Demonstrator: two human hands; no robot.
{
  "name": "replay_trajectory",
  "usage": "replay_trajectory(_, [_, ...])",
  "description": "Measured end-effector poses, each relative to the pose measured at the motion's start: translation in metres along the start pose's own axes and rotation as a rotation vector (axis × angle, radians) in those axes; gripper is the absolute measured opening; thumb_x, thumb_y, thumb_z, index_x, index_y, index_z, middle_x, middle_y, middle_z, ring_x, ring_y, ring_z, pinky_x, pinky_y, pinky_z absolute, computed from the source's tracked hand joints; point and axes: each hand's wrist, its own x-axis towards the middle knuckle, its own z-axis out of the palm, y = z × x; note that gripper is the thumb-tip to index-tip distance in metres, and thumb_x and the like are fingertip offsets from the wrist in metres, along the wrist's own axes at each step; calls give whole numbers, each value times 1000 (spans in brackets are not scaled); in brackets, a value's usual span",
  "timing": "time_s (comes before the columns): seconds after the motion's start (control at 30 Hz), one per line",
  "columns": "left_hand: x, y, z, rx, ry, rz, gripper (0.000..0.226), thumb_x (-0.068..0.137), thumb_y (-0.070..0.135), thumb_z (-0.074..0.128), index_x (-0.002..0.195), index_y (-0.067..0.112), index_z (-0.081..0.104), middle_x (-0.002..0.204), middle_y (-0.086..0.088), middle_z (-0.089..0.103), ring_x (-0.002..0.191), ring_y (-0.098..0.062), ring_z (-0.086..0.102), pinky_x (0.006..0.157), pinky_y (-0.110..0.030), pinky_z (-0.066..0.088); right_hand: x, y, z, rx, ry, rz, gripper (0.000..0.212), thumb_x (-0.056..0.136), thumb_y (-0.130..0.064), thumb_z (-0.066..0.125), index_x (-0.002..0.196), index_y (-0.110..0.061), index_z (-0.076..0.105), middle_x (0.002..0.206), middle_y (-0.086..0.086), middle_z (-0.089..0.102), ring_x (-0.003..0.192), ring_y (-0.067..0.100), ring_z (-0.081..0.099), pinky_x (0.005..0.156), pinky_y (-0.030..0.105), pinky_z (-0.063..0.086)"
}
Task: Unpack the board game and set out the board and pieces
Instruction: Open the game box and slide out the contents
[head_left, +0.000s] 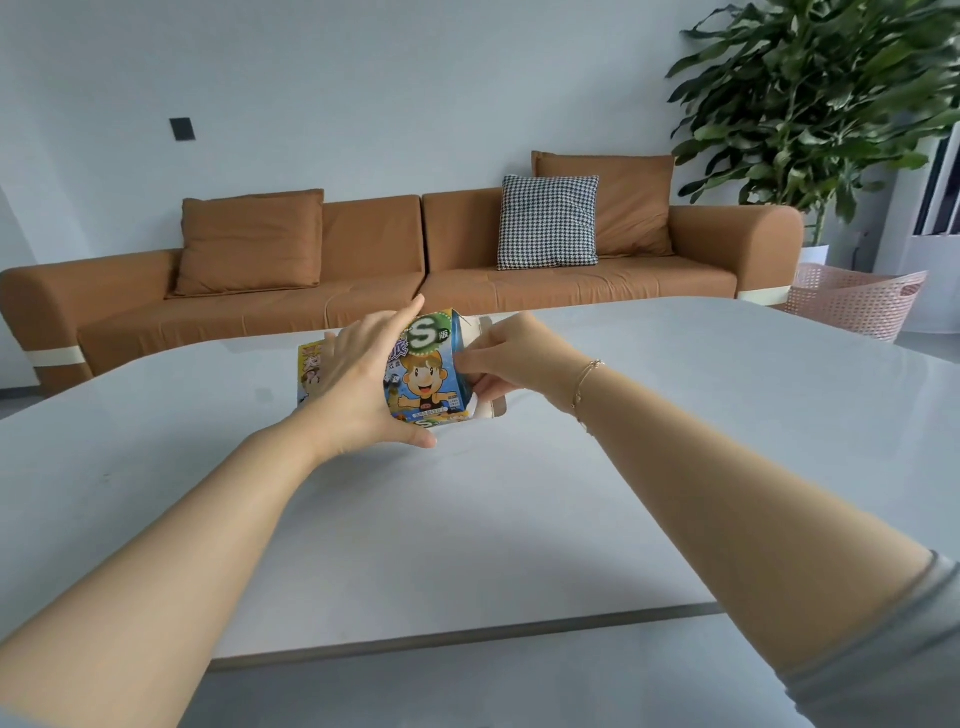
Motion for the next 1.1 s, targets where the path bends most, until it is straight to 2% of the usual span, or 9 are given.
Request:
replay_trajectory(0.23, [-4,4,15,210,79,58,139,46,65,80,148,36,-10,139,1,18,136,-22,14,113,-56,-6,2,18,6,-228,64,-275,23,80,-4,63,96,-9,47,85,10,62,72,29,65,57,34,54])
replay_trajectory(0.37, [-5,12,10,221,89,148,130,51,79,67,150,31,-2,136,1,25,128,-18,21,111,-48,13,3,41,0,-311,117,-372,21,76,-2,65,87,-13,50,82,4,57,66,14,48,65,29,47])
replay_trajectory(0.47, [1,18,-7,234,68,124,118,61,60,77,151,30,8,134,3,31,121,-14,26,102,-36,22,2,53,-4,-317,128,-407,25,76,-5,69,86,-15,48,85,2,58,67,12,49,61,20,42])
replay_trajectory(0.57, [14,15,-29,176,-58,1,83,70,43,78,141,28,38,126,8,48,115,-15,33,98,-35,33,-2,54,-2,-354,144,-452,18,76,-7,68,82,-15,52,79,-2,57,65,11,50,59,17,42])
replay_trajectory(0.63, [16,15,-35,149,-81,2,56,69,37,80,119,31,56,112,9,55,103,-12,38,86,-32,37,-5,54,0,-299,130,-393,14,77,-4,62,70,-14,56,67,-3,57,55,12,53,55,18,44])
replay_trajectory(0.73, [13,17,-35,85,-59,-32,43,60,32,87,91,30,57,95,8,49,94,-16,40,75,-32,36,-8,57,2,-16,16,-203,21,79,1,58,60,-9,59,59,8,58,45,19,52,47,24,47])
replay_trajectory(0.87, [11,16,-27,-67,-142,-44,40,63,17,85,85,22,52,102,5,58,99,-16,54,83,-38,47,-9,58,-5,243,-152,-25,16,86,-7,63,72,0,63,69,16,59,48,17,52,46,22,48])
replay_trajectory(1.0, [7,11,-17,-76,-183,-14,41,66,14,82,79,28,45,101,7,63,96,-12,57,82,-35,49,-8,55,-15,473,-289,152,10,87,-14,63,91,-5,64,72,5,62,55,14,52,48,22,48])
replay_trajectory(1.1, [4,13,-10,-63,-150,33,45,70,9,77,73,33,39,99,6,63,95,-13,56,78,-33,48,-8,53,-14,579,-285,240,6,88,-10,58,87,-7,63,70,5,60,56,12,58,51,20,52])
